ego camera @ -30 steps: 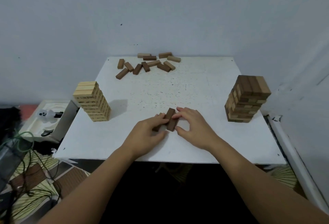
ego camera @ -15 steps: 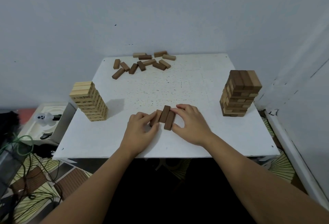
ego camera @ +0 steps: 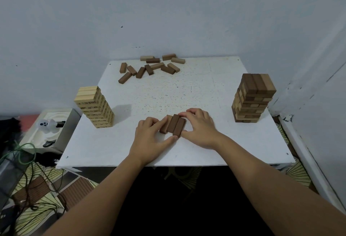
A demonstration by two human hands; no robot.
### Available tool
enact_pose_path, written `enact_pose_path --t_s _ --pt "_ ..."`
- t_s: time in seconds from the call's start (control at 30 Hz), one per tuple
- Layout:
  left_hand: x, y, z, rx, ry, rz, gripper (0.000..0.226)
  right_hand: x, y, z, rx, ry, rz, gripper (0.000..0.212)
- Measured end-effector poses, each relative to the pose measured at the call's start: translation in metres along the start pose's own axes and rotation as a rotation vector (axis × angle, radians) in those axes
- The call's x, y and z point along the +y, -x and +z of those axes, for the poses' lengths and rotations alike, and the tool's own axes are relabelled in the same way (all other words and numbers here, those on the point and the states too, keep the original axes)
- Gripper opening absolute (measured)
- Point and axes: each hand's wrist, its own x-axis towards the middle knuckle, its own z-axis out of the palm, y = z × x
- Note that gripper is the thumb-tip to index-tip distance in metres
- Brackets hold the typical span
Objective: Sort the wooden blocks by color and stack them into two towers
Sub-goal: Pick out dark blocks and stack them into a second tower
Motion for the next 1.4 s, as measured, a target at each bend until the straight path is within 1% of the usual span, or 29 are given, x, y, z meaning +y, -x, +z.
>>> enact_pose_path --t_s 0.13,0.27,0.33,0.47,0.6,0.77,0.87,1.0,1.1,1.2,1.3,1.4 --pt "0.000 0.000 0.001 0.012 -0.024 0.014 0.077 0.002 0.001 0.000 0.018 -0.014 -0.014 0.056" --pt "0.003 0.002 -0.002 -0.023 -0.035 -0.008 0.090 0.003 0.002 0.000 0.019 -0.049 -0.019 0.055" --pt "0.006 0.002 -0.003 -0.032 -0.039 -0.017 0.093 0.005 0.002 -0.001 0.012 -0.067 -0.019 0.053" --pt "0.009 0.001 -0.004 -0.012 -0.008 -0.050 0.085 0.009 -0.002 -0.001 0.011 -0.135 -0.013 0.041" --pt "0.007 0.002 -0.003 0.016 -0.026 -0.036 0.076 0.011 -0.002 -0.001 0.026 -0.193 -0.021 0.033" --pt "0.010 0.001 -0.008 -0.009 0.028 -0.038 0.072 0.007 0.002 -0.002 0.045 -0.187 -0.022 0.035" --pt "0.008 0.001 -0.009 -0.003 0.065 -0.076 0.077 0.005 0.004 -0.002 0.068 -0.191 -0.019 0.037" --pt "0.010 0.003 -0.012 0.033 0.079 -0.151 0.080 0.004 0.006 -0.007 0.101 -0.217 -0.017 0.030" --pt "0.007 0.002 -0.015 0.065 0.125 -0.164 0.071 0.004 0.006 -0.009 0.082 -0.245 -0.005 0.022" --pt "0.006 0.000 -0.018 0.048 0.211 -0.187 0.059 0.004 0.005 -0.008 0.062 -0.264 0.008 0.014" --pt "0.006 0.001 -0.019 0.046 0.275 -0.206 0.060 0.004 0.005 -0.008 0.060 -0.268 0.011 0.010" --pt "0.005 0.001 -0.018 0.047 0.281 -0.202 0.061 0.005 0.005 -0.008 0.061 -0.266 0.011 0.010"
